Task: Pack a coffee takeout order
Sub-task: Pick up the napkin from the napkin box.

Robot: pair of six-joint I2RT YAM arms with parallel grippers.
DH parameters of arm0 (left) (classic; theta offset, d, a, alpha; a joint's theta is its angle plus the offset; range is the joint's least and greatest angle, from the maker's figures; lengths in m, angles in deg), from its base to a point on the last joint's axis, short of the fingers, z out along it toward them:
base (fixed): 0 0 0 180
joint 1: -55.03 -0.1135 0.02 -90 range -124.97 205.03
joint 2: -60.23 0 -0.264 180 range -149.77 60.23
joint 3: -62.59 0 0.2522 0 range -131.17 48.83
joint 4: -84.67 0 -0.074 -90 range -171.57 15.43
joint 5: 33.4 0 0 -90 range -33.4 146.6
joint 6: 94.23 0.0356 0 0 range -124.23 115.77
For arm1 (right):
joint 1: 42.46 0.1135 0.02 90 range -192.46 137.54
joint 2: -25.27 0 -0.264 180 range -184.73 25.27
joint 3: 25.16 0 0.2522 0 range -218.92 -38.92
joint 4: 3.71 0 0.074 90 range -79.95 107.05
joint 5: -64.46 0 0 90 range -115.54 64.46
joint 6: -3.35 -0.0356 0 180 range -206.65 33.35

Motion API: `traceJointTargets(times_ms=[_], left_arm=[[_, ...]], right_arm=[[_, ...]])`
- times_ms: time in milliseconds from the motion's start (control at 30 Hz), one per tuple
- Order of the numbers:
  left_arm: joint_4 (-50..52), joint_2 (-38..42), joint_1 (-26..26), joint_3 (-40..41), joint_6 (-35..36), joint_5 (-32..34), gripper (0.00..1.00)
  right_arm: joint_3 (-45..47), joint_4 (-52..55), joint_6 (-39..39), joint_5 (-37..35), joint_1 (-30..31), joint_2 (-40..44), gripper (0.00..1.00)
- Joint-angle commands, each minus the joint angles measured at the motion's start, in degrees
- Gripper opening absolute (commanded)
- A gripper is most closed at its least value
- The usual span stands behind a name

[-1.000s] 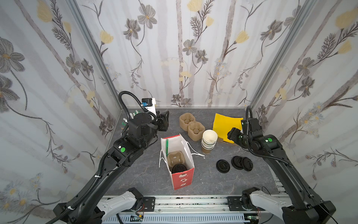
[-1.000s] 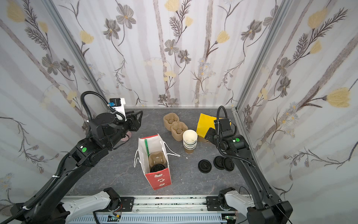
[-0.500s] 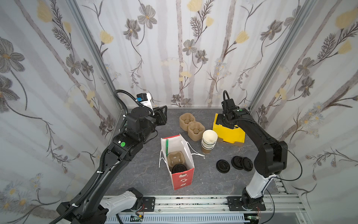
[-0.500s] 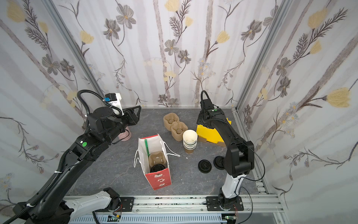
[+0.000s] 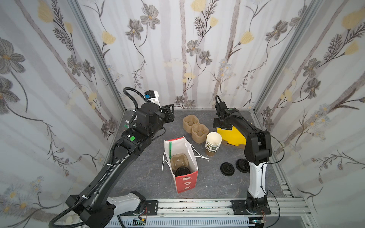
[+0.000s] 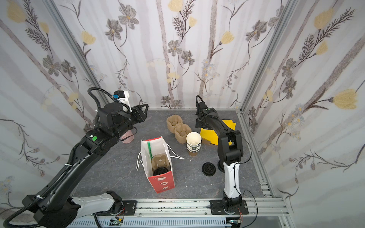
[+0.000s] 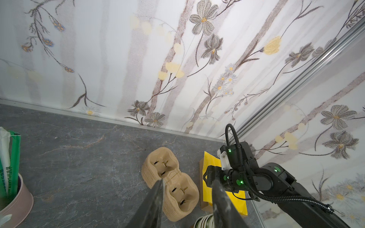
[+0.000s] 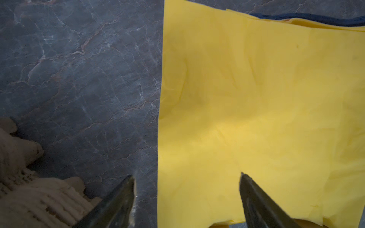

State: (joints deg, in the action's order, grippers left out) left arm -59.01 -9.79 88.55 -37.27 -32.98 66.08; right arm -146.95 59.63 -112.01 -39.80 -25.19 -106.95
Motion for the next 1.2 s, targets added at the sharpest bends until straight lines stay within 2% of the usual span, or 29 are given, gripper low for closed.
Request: traceJointTargets(times_ms=[0,233,600,1000,1167], left_arm=[[-1.47,-0.98,-0.05,-1.4,-1.2,0.94,0.41],[-1.47,-3.11,-0.07,-2.93,-1.52,0.78,0.4],[-1.5,-3.03,-0.18,-2.93,-1.4,1.17,0.39],[-1.47,-2.32,-0.15,-1.61,-1.59,1.34,0.39],[-1.47,-2.32,-0.2,-1.3,-1.62,1.47,0.39]], right_arm=[[-2.01,0.3,0.99,-1.65,0.08,-2.05,0.83],[-6.28,3.09,1.55,-6.0,0.04,-6.59,0.83],[-6.7,3.85,1.15,-8.78,-0.14,-6.01,0.79],[-6.67,5.26,0.49,-11.01,-0.64,-2.93,0.65],[-6.58,5.37,0.74,-8.44,-0.92,-4.15,0.61]])
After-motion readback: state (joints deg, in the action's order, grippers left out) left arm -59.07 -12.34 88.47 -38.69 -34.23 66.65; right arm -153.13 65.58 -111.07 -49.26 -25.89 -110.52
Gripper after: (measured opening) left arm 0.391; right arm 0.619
